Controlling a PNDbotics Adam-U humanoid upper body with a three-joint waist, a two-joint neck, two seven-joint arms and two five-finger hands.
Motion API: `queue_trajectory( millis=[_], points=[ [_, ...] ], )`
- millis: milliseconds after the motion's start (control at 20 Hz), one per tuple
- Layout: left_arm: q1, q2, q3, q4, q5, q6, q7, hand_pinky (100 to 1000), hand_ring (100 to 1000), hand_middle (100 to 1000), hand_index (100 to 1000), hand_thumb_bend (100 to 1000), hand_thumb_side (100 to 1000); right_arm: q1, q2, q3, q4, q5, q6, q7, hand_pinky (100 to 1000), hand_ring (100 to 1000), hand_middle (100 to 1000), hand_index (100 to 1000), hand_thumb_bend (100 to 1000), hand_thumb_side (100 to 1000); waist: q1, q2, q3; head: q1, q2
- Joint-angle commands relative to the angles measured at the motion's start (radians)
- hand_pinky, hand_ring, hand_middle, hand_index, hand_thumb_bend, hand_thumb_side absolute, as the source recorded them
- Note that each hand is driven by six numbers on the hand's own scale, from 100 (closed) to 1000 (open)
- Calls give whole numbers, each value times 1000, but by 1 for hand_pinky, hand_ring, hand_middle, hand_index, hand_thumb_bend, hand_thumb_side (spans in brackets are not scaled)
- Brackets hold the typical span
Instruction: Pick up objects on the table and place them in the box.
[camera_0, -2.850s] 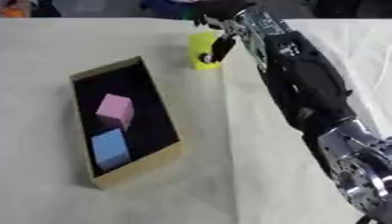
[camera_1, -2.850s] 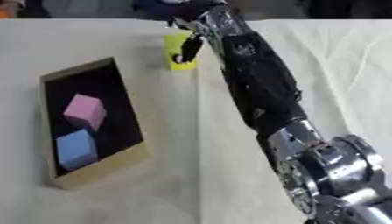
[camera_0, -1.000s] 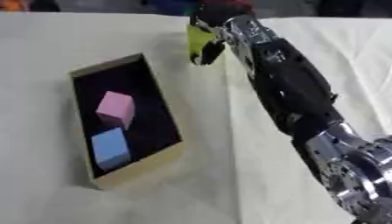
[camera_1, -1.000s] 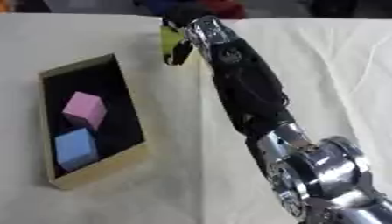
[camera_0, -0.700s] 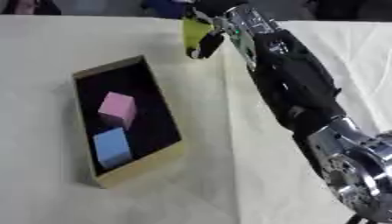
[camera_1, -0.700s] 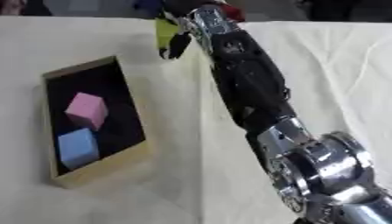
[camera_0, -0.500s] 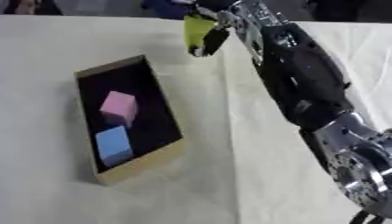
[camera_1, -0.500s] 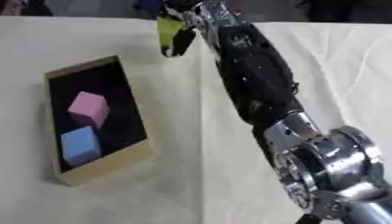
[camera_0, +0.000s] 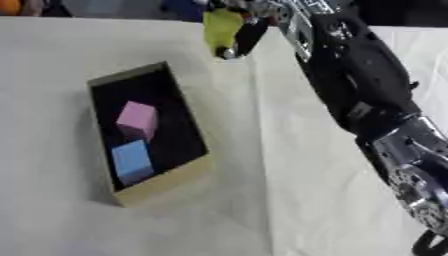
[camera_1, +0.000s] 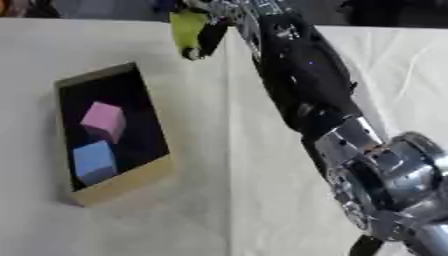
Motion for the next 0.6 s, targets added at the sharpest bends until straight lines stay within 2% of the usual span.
queue_trajectory(
  millis=[50,250,400,600],
  points=[
    [-5,32,8,-17,4,2,1,602,665,786,817,100,690,-16,-14,51,-72,-92,-15,35,759,790,465,574,100,346,5,-26,1,0,9],
    [-8,32,6,-17,6,1,-1,602,665,786,817,100,690,-16,-7,81,-111,-144,-5,68,761,794,467,575,100,346,3,-28,7,-9,8],
    [-10,30,4,-17,9,2,-3,602,665,786,817,100,691,-7,47,119,-141,-152,0,75,761,794,466,574,100,351,3,-30,9,-15,9],
    [-12,28,3,-17,12,2,-6,602,665,787,817,100,689,16,113,137,-158,-137,15,76,760,792,465,573,100,359,6,-29,15,-21,9]
  ],
)
